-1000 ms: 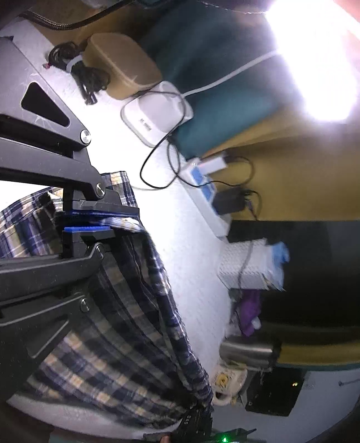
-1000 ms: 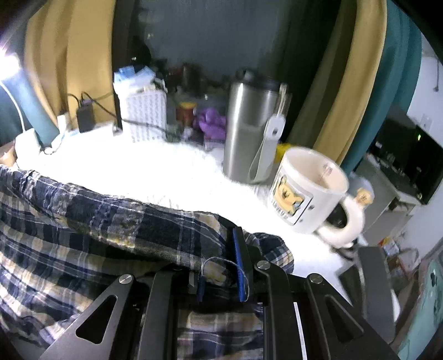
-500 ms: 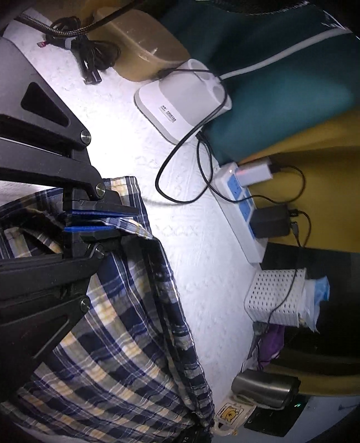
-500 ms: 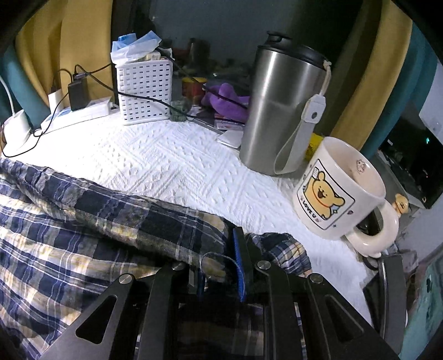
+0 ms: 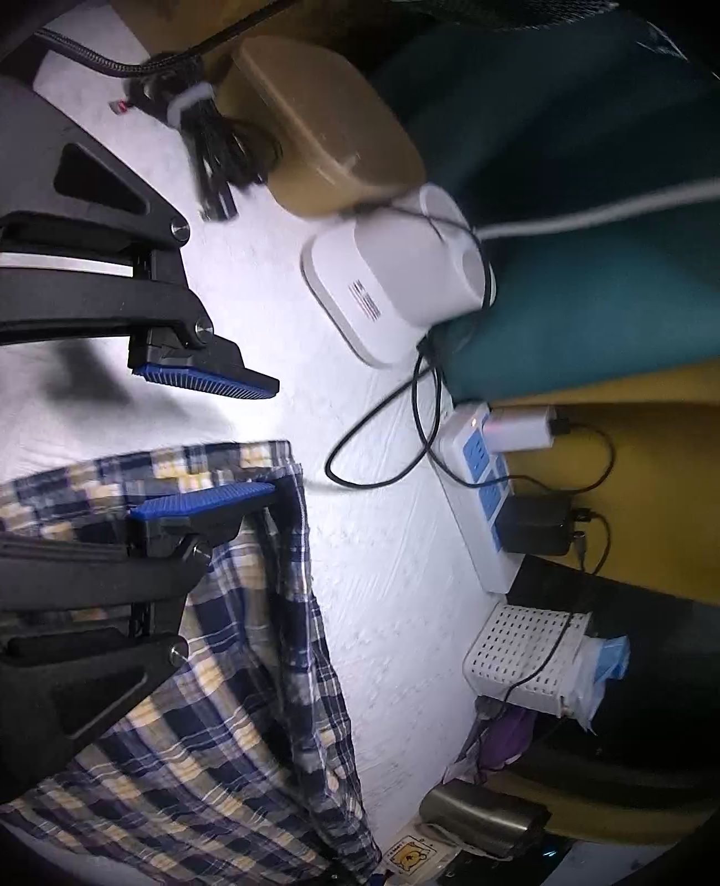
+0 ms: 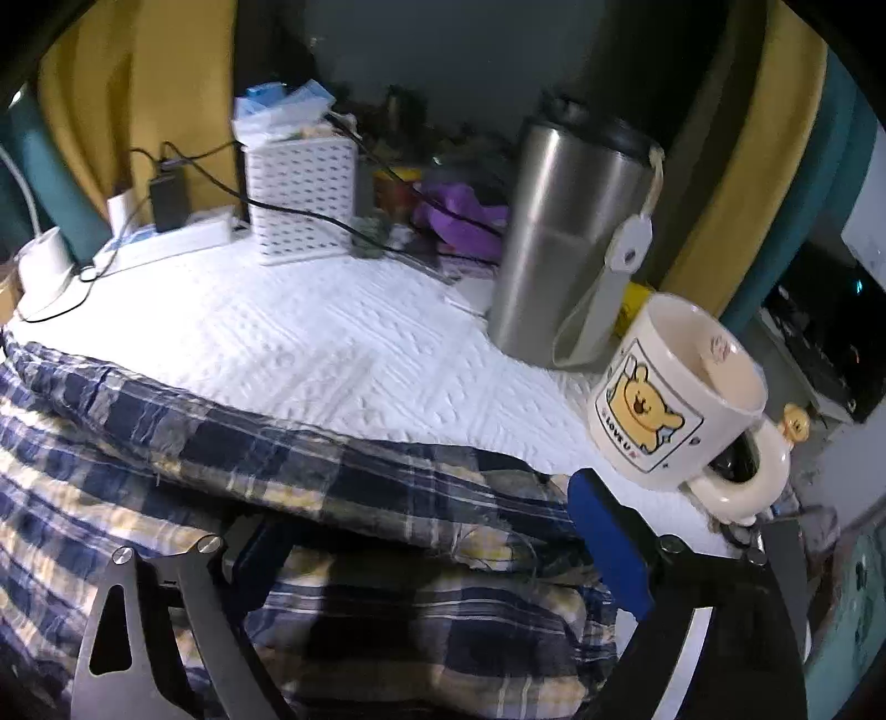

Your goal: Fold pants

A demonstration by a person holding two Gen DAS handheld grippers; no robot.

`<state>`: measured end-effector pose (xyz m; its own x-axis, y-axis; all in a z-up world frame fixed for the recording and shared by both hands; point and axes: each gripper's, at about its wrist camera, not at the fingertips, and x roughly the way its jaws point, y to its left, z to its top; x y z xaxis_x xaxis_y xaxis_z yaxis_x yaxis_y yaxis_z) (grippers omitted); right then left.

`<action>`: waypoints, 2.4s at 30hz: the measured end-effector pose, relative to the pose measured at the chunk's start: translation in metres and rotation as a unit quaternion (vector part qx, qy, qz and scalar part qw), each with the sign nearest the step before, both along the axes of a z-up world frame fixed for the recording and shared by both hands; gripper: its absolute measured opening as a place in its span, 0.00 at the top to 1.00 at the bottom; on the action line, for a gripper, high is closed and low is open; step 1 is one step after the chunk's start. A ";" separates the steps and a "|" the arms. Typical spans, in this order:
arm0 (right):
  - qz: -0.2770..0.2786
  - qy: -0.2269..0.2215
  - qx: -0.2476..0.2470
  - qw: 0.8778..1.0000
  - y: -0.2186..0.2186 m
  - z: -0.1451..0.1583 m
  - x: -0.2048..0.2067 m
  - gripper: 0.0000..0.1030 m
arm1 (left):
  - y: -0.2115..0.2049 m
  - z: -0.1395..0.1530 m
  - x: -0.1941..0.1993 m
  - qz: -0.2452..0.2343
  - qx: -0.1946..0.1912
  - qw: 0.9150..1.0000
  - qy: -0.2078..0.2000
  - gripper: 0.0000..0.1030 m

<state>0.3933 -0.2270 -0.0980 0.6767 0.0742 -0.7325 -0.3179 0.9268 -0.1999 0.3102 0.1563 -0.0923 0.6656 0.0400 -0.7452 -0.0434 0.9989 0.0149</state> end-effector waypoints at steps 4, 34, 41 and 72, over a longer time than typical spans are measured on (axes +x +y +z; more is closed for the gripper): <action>-0.022 -0.030 0.009 0.999 -0.008 0.015 -0.010 0.08 | 0.002 0.006 -0.024 0.003 -0.012 1.000 -0.001 0.70; -0.039 -0.011 -0.004 0.999 -0.034 0.007 -0.111 0.08 | -0.046 -0.023 -0.179 -0.030 -0.162 0.986 0.038 0.54; -0.045 -0.011 -0.004 0.999 -0.040 0.008 -0.124 0.08 | -0.051 -0.036 -0.184 -0.029 -0.155 0.987 0.042 0.68; -0.078 -0.006 0.016 0.997 -0.062 -0.005 -0.115 0.08 | 0.006 0.017 -0.171 0.037 -0.109 0.993 -0.009 0.47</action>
<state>0.2780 -0.2890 -0.1028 0.6912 -0.0104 -0.7226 -0.1664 0.9707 -0.1731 0.1390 0.1622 -0.0753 0.6804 -0.0724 -0.7293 -0.1147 0.9723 -0.2036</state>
